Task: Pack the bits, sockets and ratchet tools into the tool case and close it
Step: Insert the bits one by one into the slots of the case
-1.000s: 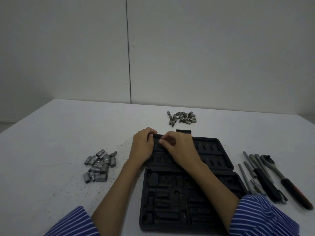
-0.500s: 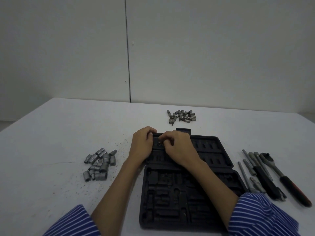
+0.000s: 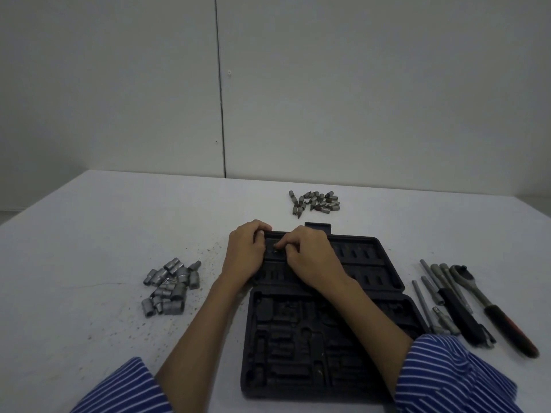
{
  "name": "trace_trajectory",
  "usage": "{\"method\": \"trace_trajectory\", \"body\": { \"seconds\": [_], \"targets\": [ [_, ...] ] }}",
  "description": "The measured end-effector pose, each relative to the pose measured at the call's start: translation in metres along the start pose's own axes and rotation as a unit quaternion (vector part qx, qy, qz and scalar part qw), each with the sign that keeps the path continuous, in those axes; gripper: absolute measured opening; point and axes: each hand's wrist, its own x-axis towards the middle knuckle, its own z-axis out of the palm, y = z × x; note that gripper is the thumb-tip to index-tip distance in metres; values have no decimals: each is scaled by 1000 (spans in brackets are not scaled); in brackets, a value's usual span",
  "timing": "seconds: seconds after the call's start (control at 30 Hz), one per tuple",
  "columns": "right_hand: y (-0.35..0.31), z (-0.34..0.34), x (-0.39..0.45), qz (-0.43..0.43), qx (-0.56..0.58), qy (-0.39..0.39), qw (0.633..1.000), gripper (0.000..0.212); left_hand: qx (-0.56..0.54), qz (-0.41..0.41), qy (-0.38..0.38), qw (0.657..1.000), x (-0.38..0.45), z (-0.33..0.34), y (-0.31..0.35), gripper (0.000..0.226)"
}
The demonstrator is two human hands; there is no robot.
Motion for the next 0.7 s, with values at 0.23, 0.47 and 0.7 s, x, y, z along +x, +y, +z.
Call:
{"method": "trace_trajectory", "body": {
  "seconds": [0.23,0.47,0.7],
  "targets": [
    [0,0,-2,-14,-28,-1,999,30,3,7,2,1000,0,0,1,26],
    [-3,-3,-3,-21,-41,-4,999,29,20,18,11,1000,1,2,0,27],
    [0,-5,-1,-26,-59,-4,998,30,30,27,6,999,6,6,0,30]
  ]
}}
